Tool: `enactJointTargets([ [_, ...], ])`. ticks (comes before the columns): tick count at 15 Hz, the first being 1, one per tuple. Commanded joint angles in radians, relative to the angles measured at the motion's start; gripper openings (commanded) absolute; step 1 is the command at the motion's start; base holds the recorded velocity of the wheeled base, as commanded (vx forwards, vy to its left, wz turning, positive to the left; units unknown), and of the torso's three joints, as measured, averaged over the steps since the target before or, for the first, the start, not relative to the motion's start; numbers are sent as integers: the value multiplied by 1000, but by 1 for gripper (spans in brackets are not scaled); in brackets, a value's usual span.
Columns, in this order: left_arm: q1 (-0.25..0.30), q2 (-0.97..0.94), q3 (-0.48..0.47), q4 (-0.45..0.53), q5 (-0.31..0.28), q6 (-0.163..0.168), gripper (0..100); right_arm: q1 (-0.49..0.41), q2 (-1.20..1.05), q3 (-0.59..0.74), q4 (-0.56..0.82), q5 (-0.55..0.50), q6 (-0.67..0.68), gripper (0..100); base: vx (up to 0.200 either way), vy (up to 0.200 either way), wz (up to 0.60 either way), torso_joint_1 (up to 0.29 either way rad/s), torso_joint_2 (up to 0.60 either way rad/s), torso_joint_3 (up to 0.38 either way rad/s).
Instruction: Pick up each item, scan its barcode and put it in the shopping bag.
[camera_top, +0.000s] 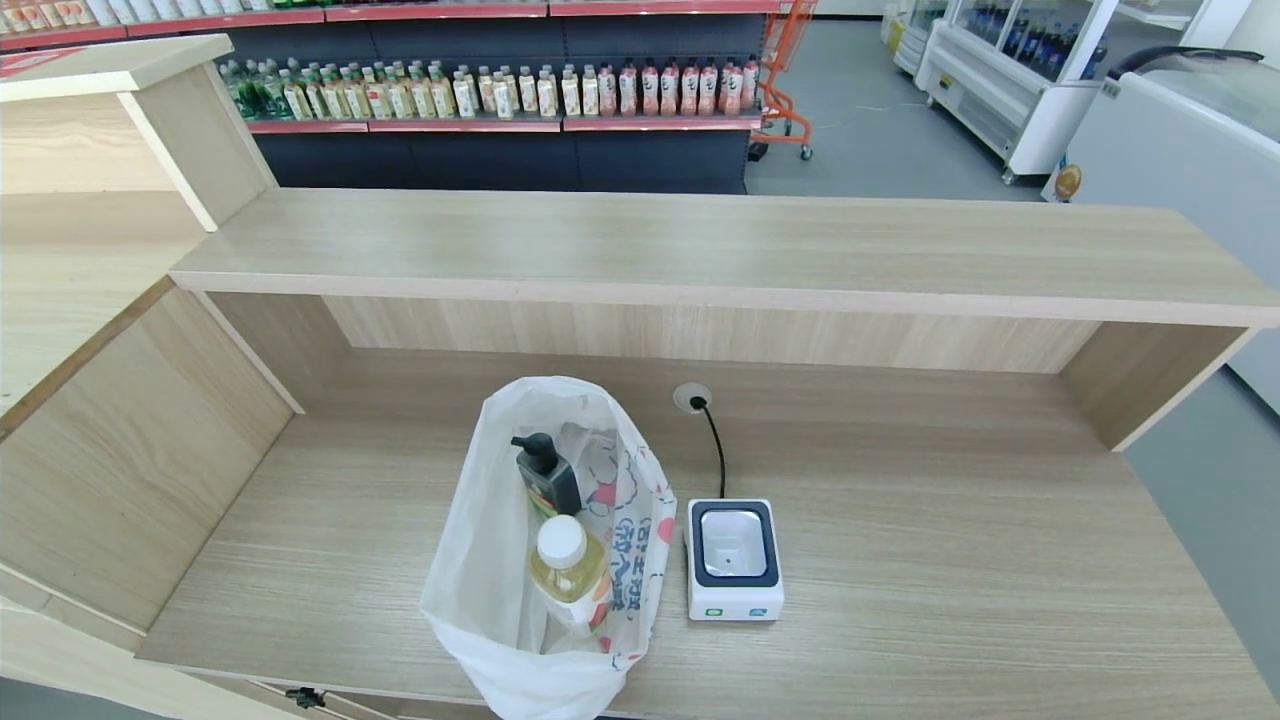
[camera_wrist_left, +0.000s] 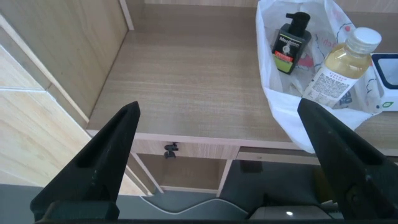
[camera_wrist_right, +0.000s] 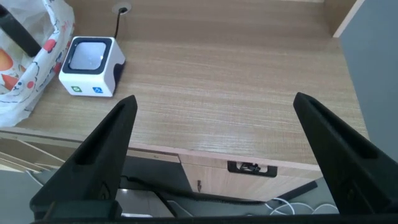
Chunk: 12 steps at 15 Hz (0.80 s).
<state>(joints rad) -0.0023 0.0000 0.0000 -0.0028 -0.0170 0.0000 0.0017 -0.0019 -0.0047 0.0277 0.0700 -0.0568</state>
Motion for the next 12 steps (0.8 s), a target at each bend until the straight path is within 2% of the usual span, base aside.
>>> enactJointTargets([
  [1,-1,2,0,0,0,0,100,0,2,0,0,1,-1,100,0,0,0,0,0,0],
  [12,-1,2,0,0,0,0,100,0,2,0,0,1,-3,100,0,0,0,0,0,0],
])
